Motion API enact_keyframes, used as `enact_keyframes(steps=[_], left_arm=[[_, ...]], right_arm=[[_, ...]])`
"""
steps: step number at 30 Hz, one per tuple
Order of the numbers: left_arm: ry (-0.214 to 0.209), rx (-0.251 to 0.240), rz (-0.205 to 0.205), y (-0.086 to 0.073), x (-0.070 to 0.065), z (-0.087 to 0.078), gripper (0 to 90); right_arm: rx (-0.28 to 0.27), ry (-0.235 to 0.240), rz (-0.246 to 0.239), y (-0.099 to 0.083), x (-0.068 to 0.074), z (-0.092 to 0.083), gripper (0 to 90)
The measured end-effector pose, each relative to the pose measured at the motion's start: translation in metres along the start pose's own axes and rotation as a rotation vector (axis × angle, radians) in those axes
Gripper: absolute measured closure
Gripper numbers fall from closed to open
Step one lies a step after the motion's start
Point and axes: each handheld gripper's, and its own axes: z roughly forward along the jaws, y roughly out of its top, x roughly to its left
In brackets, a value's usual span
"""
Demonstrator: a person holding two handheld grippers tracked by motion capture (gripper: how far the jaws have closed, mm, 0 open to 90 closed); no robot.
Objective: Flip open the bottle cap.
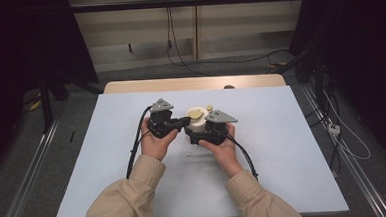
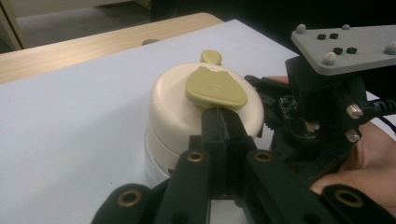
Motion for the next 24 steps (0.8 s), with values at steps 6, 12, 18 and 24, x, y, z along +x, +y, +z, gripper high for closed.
enact_keyframes(steps=[6, 12, 18, 24], left_arm=[[0.001, -0.002, -0.003, 0.0013, -0.0002, -0.0003, 90.0], [0.000, -0.011, -0.002, 0.0038, -0.0013, -0.0005, 90.0], [0.003, -0.015, -0.001, 0.0063, -0.0018, -0.0009, 90.0], [0.003, -0.022, -0.002, 0.0086, -0.0018, -0.0007, 90.0]], right_arm=[[0.000, 0.000, 0.001, 0.0000, 0.0000, 0.0000, 6.2], [0.000, -0.001, 0.001, 0.0000, -0.0001, 0.0001, 6.2], [-0.001, -0.002, 0.002, -0.0001, 0.0000, 0.0002, 6.2], [-0.001, -0.003, 0.001, -0.0002, -0.0001, 0.0003, 6.2]])
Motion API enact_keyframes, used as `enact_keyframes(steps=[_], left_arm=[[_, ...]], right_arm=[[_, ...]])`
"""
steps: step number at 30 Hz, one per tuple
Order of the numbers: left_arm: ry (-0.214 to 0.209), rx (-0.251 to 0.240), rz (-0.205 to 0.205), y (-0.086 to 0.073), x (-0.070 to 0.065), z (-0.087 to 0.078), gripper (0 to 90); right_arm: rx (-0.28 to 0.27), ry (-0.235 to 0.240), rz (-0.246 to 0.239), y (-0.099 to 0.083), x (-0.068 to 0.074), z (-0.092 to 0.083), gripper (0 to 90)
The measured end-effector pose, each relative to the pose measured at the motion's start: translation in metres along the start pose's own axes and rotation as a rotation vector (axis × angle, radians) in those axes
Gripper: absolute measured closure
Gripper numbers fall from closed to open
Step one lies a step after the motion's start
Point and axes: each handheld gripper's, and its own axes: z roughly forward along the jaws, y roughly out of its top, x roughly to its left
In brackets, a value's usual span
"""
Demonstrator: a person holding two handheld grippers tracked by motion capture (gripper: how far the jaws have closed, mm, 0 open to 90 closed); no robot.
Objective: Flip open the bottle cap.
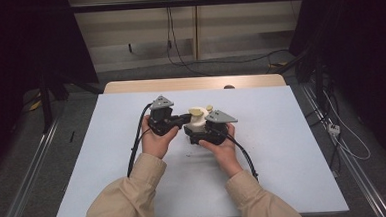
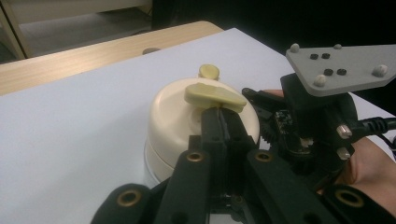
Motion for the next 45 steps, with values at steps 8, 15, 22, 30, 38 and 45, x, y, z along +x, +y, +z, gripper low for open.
enact_keyframes(steps=[8, 15, 22, 30, 38, 45], left_arm=[[0.004, -0.012, 0.005, 0.004, -0.001, 0.001, 90.0], [0.017, -0.008, 0.014, 0.007, -0.003, 0.003, 89.9], [0.010, -0.002, 0.007, 0.006, -0.003, 0.010, 90.0], [0.013, -0.003, 0.008, 0.010, -0.003, 0.010, 90.0], [0.016, -0.005, 0.012, 0.012, -0.004, 0.010, 89.9], [0.020, -0.004, 0.012, 0.015, -0.004, 0.009, 89.7]], right_arm=[[0.000, 0.000, 0.005, 0.000, 0.000, 0.000, 6.2], [0.001, 0.000, 0.005, 0.000, 0.000, 0.000, 6.1], [0.002, 0.000, 0.004, 0.000, 0.000, 0.000, 6.1], [0.001, 0.001, 0.004, 0.000, 0.000, 0.000, 6.1], [0.000, 0.001, 0.006, 0.000, 0.000, 0.000, 6.1], [0.001, 0.000, 0.006, 0.000, 0.000, 0.000, 6.1]])
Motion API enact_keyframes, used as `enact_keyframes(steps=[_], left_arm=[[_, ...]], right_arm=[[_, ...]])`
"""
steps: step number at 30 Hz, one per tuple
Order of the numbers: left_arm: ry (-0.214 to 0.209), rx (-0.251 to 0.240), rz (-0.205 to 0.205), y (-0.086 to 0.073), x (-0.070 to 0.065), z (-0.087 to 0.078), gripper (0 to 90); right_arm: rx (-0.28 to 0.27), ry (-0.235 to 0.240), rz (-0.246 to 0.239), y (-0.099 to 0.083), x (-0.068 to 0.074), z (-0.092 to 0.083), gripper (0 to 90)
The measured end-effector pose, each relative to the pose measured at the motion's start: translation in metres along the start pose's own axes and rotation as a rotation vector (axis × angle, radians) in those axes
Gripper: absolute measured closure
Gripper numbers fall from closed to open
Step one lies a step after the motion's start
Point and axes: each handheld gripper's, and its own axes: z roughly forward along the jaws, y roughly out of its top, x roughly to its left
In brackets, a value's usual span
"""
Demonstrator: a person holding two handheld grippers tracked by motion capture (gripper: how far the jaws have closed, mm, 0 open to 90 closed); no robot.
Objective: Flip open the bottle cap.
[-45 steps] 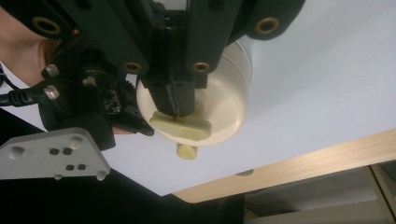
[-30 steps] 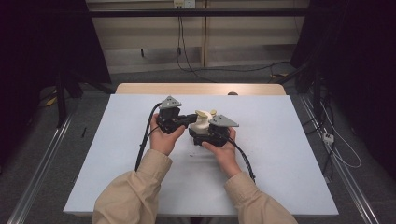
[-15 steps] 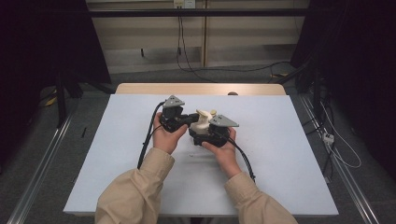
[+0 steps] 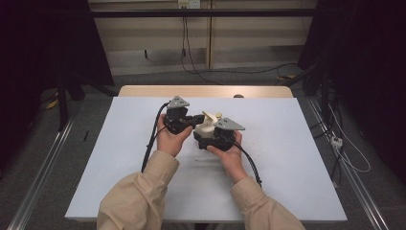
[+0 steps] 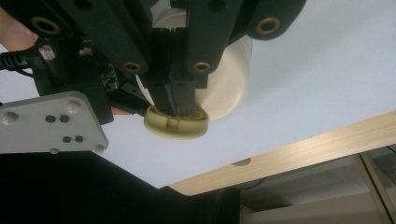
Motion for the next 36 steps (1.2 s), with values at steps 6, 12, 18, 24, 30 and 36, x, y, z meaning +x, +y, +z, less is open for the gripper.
enact_keyframes(steps=[6, 12, 18, 24, 30, 36], left_arm=[[0.000, -0.002, -0.003, -0.0006, 0.0007, 0.0020, 89.8], [-0.002, -0.005, -0.008, 0.0003, 0.0012, 0.0025, 89.7], [-0.002, -0.009, -0.011, 0.0018, -0.0003, 0.0047, 89.7], [-0.002, -0.008, -0.005, 0.0055, -0.0019, 0.0063, 89.8], [-0.001, -0.010, -0.004, 0.0078, -0.0025, 0.0076, 89.8], [0.001, -0.008, -0.001, 0.0078, -0.0022, 0.0092, 89.8]], right_arm=[[0.001, 0.000, 0.000, 0.0001, 0.0000, 0.0000, 6.1], [-0.001, 0.001, 0.001, -0.0001, 0.0000, 0.0000, 6.1], [0.000, 0.001, 0.002, -0.0001, 0.0001, -0.0001, 6.0], [0.000, 0.000, 0.002, -0.0001, 0.0002, -0.0001, 6.0], [0.000, -0.001, 0.003, -0.0001, 0.0003, -0.0001, 6.0], [0.000, -0.001, 0.002, -0.0001, 0.0003, -0.0001, 6.0]])
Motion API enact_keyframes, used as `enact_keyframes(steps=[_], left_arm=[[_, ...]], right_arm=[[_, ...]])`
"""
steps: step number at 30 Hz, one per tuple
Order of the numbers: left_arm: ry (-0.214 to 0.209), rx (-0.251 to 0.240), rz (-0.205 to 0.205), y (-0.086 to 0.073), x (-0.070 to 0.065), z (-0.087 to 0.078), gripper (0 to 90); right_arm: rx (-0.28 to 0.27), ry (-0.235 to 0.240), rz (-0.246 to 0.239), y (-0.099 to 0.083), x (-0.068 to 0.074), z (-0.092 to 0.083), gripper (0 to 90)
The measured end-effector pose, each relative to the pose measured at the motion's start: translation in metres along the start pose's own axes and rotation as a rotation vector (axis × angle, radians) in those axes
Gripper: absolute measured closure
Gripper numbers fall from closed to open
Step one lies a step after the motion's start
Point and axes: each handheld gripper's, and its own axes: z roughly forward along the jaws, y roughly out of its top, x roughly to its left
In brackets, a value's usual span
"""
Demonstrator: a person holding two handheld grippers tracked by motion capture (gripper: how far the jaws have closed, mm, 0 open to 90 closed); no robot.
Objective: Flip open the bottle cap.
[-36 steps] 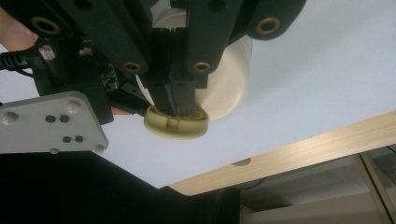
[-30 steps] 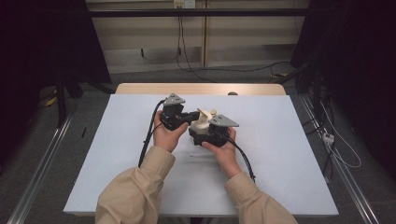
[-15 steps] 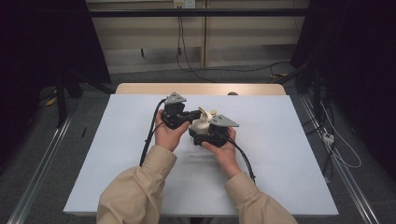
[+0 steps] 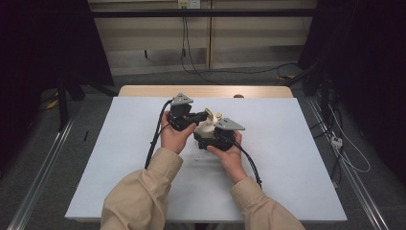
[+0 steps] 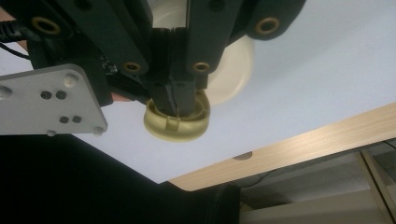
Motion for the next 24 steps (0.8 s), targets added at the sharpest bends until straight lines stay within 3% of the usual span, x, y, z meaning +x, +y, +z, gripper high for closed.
enact_keyframes(steps=[24], left_arm=[[0.005, -0.003, -0.007, 0.0033, 0.0000, 0.0078, 89.8]], right_arm=[[0.001, -0.002, -0.002, 0.0003, -0.0002, 0.0001, 6.0]])
